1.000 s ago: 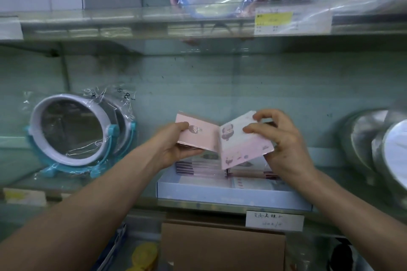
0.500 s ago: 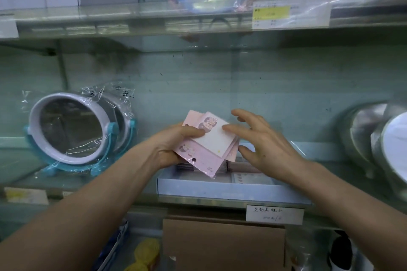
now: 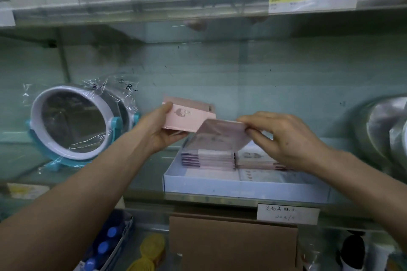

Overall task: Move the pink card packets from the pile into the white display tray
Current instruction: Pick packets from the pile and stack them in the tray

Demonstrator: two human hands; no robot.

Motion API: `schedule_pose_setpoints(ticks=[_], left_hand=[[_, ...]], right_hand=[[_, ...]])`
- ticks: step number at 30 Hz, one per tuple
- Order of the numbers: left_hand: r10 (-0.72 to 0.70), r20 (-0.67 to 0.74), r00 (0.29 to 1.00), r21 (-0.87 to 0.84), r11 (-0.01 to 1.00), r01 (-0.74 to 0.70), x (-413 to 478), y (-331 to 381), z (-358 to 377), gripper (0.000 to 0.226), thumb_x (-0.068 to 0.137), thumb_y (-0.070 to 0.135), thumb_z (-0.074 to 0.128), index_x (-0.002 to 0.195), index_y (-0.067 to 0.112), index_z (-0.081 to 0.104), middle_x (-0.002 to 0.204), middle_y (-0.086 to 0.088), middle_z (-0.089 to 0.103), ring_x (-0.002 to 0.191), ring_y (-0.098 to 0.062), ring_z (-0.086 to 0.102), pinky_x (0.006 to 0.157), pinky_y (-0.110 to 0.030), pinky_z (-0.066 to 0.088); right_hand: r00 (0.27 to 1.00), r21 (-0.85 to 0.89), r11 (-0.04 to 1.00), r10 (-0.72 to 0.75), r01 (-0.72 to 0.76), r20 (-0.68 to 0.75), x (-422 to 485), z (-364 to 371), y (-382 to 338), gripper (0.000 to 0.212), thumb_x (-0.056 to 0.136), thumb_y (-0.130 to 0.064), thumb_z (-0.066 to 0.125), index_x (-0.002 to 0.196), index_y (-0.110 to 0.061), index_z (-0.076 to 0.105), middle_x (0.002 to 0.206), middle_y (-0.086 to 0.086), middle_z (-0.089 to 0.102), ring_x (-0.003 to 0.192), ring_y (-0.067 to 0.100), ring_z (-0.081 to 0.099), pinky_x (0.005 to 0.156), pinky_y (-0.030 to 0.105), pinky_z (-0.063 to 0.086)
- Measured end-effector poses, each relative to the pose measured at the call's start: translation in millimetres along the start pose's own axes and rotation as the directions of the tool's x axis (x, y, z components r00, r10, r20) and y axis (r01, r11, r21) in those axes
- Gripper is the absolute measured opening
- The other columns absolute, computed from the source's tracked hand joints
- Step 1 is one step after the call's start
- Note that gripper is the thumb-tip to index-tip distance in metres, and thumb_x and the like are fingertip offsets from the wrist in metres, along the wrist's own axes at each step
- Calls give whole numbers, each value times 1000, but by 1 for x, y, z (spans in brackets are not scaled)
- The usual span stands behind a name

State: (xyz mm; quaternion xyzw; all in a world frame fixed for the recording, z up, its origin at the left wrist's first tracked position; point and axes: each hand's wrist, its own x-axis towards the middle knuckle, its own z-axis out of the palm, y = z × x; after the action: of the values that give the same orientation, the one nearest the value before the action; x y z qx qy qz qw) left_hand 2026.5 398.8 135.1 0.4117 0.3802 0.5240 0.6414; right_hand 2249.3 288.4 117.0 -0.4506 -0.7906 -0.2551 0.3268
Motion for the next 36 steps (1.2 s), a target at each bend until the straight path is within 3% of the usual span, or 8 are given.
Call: schedule_pose_setpoints(ticks=[5,14,18,22,26,30,34,36], left_hand=[[68,-8,998,-45,997,-68,5,5,-1,18,98,28,48,87,16,54,85,-7,63,76,-21,61,75,-42,52],[107,10,994,-50,993,-107,5,-1,7,15,97,25,51,87,15,55,83,-6,65,75,-20,62,63,-39,51],[93,35,995,-19,996,-92,4,-6,7,16,97,28,52,89,16,57,84,-7,67,77,-20,63,63,-38,52],[75,46,996,7,997,-76,4,-8,9,15,97,28,52,90,15,58,85,-7,67,78,-21,63,61,-38,51],[42,84,996,17,999,-43,2,-13,8,13,96,25,53,91,14,58,88,-7,67,80,-21,63,65,-39,51],[1,103,995,-12,1000,1,-1,-16,7,10,96,20,53,100,12,59,88,-8,68,79,-22,64,58,-36,51],[-75,160,984,7,997,75,-13,-17,18,11,98,15,48,93,9,56,83,-9,65,73,-20,62,55,-34,51],[-120,192,974,53,992,112,-22,-19,26,13,98,13,46,91,6,55,83,-11,64,74,-20,61,58,-35,54]], right_hand=[[973,-4,999,52,-53,227,1,0,-12,24,93,-21,53,112,-25,68,99,-7,69,79,12,59,69,30,48],[909,-101,994,89,-52,407,15,26,-39,27,95,-30,48,115,-25,65,100,-7,65,94,17,59,75,33,48],[736,188,921,137,-341,663,13,30,-39,33,90,-49,54,97,-23,73,83,-12,61,77,6,56,82,30,48],[606,155,860,205,-487,768,15,35,-35,58,91,-55,47,80,-1,60,70,-1,46,66,11,45,72,28,41],[677,239,796,267,-556,686,14,22,-31,29,94,-33,55,81,-13,72,72,-7,69,62,4,55,64,18,45],[781,178,789,496,-588,378,6,10,-6,15,88,-19,60,96,-13,71,86,-1,71,82,18,66,76,27,51],[859,87,874,443,-477,257,2,9,-8,64,85,-21,66,141,-30,37,135,-7,42,116,10,49,97,29,45],[925,85,931,338,-356,174,4,11,-12,58,87,-18,64,140,-27,43,140,-7,39,124,12,41,97,25,41]])
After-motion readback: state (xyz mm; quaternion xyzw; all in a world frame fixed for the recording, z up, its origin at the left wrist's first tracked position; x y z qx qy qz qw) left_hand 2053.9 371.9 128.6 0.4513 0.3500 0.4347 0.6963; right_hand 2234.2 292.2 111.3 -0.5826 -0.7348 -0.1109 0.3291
